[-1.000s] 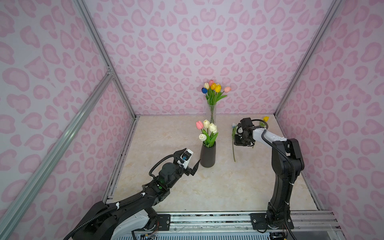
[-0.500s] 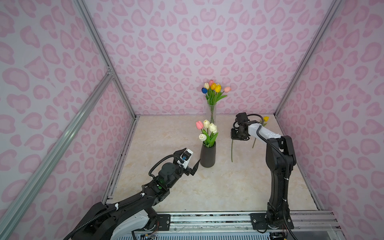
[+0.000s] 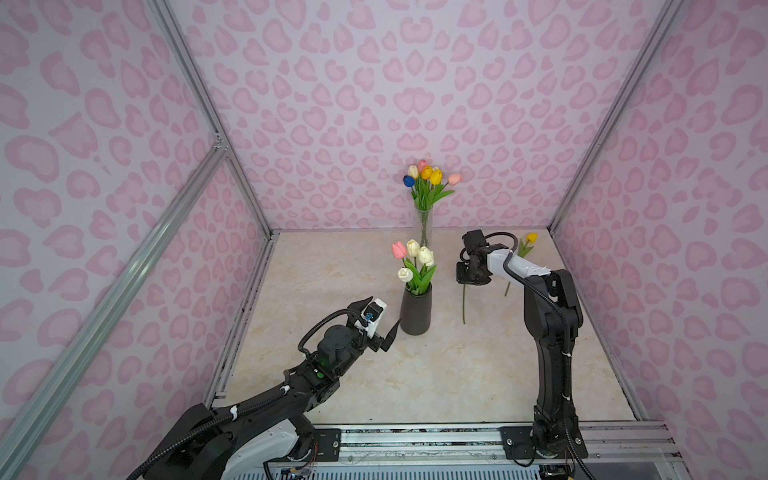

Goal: Arrange the flowers into the vase
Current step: 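Close the right gripper on the blue tulip stem, then lift the blue tulip upright with the right gripper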

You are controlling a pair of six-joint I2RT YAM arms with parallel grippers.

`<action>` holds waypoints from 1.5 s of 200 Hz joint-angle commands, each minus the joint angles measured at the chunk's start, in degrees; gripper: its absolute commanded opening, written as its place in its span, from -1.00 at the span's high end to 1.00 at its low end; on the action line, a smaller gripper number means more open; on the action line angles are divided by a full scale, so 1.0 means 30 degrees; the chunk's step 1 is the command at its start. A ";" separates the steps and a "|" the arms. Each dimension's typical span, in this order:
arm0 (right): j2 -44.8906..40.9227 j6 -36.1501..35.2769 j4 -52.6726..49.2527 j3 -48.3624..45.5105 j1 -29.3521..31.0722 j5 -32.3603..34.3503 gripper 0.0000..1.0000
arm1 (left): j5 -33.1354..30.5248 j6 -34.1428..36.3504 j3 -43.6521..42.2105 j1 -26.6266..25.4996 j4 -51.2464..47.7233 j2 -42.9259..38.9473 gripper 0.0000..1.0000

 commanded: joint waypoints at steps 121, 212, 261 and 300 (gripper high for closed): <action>-0.1621 -0.0680 0.0960 -0.1731 -0.0566 -0.1201 1.00 | 0.0096 0.0126 0.0280 0.0005 0.0292 -0.0002 -0.94; -0.9210 0.0035 1.0261 -0.8330 -0.0600 -0.4697 1.00 | 0.0031 0.0081 0.0159 0.0004 0.0340 -0.0367 -0.94; -1.3666 0.0529 1.8371 -1.3177 -0.0483 -0.7197 1.00 | 0.0081 -0.0039 0.0159 0.0019 0.0396 -0.0312 -0.94; -1.5796 0.0596 2.2640 -1.5452 -0.0065 -0.8705 1.00 | 0.0255 -0.0109 0.0159 0.0004 0.0425 -0.0309 -0.94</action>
